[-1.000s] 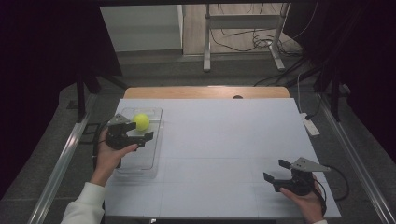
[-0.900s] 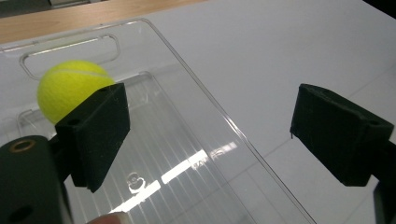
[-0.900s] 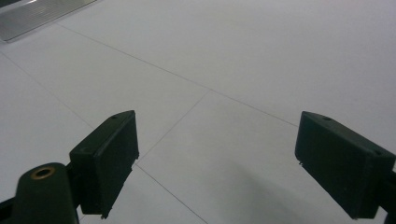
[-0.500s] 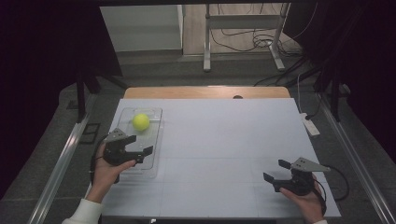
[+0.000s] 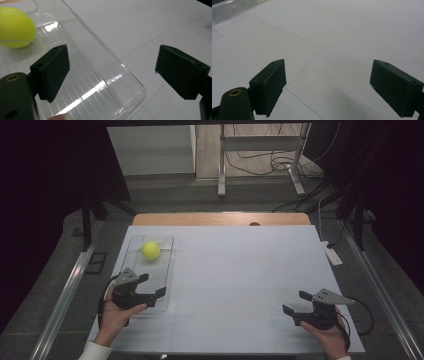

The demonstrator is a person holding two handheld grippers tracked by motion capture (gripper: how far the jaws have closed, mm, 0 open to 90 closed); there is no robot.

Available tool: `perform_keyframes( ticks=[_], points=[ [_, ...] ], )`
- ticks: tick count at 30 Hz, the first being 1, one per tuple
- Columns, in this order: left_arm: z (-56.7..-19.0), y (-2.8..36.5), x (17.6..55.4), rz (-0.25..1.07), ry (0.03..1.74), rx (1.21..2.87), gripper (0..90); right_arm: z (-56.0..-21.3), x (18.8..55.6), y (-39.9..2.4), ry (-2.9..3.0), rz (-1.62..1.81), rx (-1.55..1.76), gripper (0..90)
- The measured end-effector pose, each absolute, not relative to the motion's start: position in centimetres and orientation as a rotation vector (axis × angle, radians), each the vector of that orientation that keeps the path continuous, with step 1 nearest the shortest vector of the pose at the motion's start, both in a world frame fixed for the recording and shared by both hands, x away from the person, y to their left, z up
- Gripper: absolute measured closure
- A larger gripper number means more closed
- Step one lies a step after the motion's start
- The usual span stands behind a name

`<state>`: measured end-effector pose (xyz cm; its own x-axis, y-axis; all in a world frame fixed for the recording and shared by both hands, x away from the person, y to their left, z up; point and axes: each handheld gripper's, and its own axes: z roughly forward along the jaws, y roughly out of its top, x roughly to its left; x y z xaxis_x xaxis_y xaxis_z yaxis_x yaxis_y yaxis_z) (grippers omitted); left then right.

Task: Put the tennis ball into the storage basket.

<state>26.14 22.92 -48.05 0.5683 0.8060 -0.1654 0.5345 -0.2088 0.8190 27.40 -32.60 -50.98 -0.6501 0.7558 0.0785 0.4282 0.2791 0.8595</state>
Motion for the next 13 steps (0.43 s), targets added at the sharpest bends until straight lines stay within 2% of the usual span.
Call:
perform_keyframes(
  ticks=[13],
  points=[
    [-48.58,22.75,25.64,0.38,1.071,1.88,12.7,-50.92,27.35,-32.55,2.208,1.317,1.069,13.4]
  ],
)
